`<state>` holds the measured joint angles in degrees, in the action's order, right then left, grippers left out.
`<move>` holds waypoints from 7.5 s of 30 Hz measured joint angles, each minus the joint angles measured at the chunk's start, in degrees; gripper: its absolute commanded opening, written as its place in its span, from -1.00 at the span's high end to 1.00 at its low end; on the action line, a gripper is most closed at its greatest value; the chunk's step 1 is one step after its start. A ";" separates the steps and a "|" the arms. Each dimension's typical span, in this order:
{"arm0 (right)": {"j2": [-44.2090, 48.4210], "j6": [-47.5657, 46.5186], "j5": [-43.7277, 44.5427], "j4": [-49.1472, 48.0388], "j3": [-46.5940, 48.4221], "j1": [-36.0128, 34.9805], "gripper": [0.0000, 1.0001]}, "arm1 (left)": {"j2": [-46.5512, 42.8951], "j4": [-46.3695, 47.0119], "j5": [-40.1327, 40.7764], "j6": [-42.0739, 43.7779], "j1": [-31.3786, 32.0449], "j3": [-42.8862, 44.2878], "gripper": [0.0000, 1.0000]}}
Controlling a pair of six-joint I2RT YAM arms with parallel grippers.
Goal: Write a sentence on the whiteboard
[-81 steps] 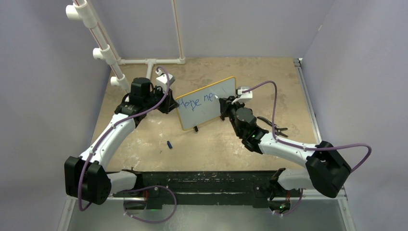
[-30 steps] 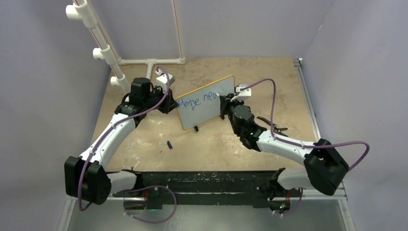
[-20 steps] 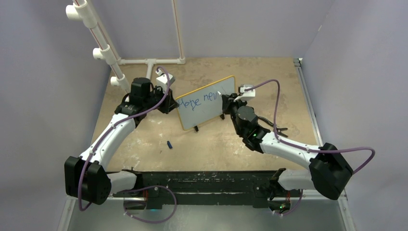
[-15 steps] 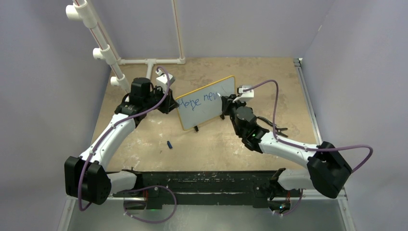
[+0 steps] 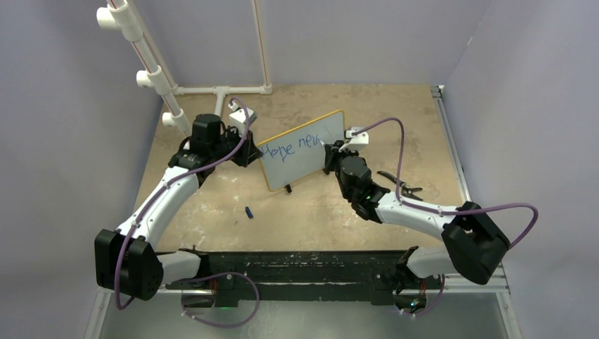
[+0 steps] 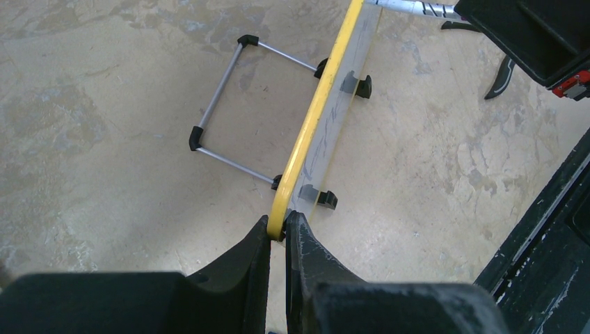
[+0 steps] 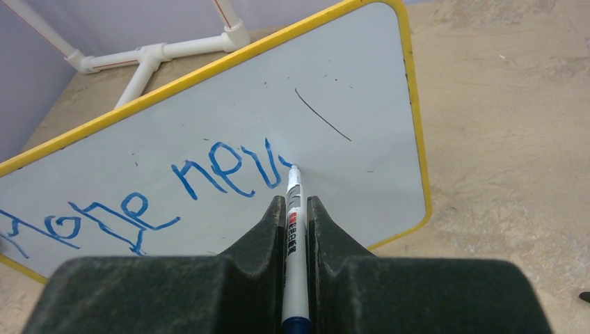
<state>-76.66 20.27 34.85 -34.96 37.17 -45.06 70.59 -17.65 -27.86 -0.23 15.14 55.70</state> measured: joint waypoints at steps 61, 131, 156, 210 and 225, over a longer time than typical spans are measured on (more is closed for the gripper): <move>-0.85 0.57 -0.98 0.46 -1.18 0.24 1.00 | 0.00 -0.02 0.00 0.00 0.00 0.00 1.00; 0.33 -3.04 -2.21 -3.76 -0.37 0.59 1.00 | 0.00 -0.04 0.00 -0.02 0.00 0.00 1.00; -0.33 -2.12 -1.05 -3.63 -0.33 1.53 1.00 | 0.00 -0.04 0.02 0.00 -0.02 0.00 1.00; 31.52 -3.85 -1.62 7.54 -10.14 4.00 1.00 | 32.48 -3.89 2.71 1.18 13.60 36.98 -0.04; 33.88 -2.95 -1.79 10.95 -10.54 4.00 1.00 | 34.82 -3.76 -4.96 3.39 13.86 36.33 1.00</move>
<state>-42.78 17.32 33.06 -24.01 26.63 -41.06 105.41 -21.41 -32.82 3.16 28.99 92.03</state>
